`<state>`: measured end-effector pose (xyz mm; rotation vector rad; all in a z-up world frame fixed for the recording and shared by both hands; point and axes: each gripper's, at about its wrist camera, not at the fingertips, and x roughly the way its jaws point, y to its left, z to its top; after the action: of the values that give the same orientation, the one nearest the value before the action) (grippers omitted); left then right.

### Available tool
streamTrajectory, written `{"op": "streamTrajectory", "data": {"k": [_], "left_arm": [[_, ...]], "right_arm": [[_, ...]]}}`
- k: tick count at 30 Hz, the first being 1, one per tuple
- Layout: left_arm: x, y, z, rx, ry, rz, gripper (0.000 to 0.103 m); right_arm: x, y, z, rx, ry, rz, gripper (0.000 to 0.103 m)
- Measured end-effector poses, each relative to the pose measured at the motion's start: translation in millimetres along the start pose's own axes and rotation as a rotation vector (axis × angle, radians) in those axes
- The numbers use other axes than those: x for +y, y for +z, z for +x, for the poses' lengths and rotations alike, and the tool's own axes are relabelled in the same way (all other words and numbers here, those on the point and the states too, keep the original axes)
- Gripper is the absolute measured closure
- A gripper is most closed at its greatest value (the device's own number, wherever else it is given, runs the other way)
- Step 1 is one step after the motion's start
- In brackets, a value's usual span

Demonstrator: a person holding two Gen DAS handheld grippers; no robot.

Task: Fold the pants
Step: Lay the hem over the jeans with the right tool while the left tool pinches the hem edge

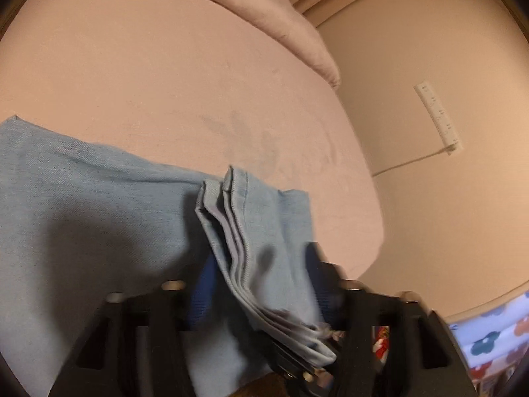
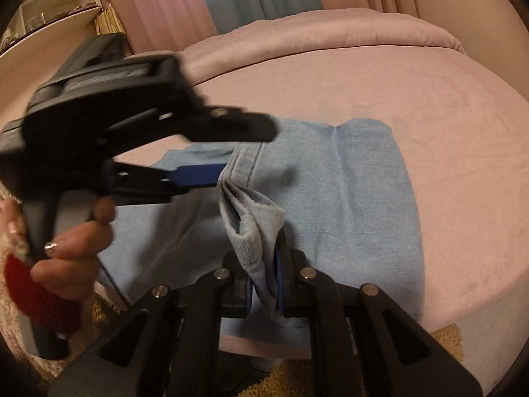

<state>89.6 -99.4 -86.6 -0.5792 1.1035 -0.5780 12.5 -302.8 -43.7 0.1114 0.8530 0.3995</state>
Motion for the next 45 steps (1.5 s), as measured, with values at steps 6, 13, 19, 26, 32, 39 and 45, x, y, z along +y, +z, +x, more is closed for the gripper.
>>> {"op": "streamTrajectory", "data": {"k": [6,13,19,26,32,39,45], "left_arm": [[-17,-13,-44,-0.097,0.138,0.102,0.096],[8,-23,-83,-0.150,0.329,0.162,0.096],[46,-28,-52,-0.081,0.453,0.113,0.095],[45,-34,-73,-0.119,0.407,0.103,0.095],[50,-32,-86,-0.138,0.396,0.104,0.095],[53,-27,-79,-0.133,0.431,0.058,0.091],[31,-37,-98,-0.196,0.444,0.103,0.091]], "right_arm": [[7,7,-13,-0.015,0.074,-0.006,0.091],[46,13,-4,0.006,0.228,-0.047,0.091],[68,-9,51,0.152,0.210,-0.049,0.089],[71,2,40,0.183,0.215,-0.016,0.057],[58,13,2,0.119,0.120,-0.028,0.035],[10,14,-13,0.102,0.000,0.052,0.035],[-8,13,3,0.121,-0.121,0.088,0.048]]}}
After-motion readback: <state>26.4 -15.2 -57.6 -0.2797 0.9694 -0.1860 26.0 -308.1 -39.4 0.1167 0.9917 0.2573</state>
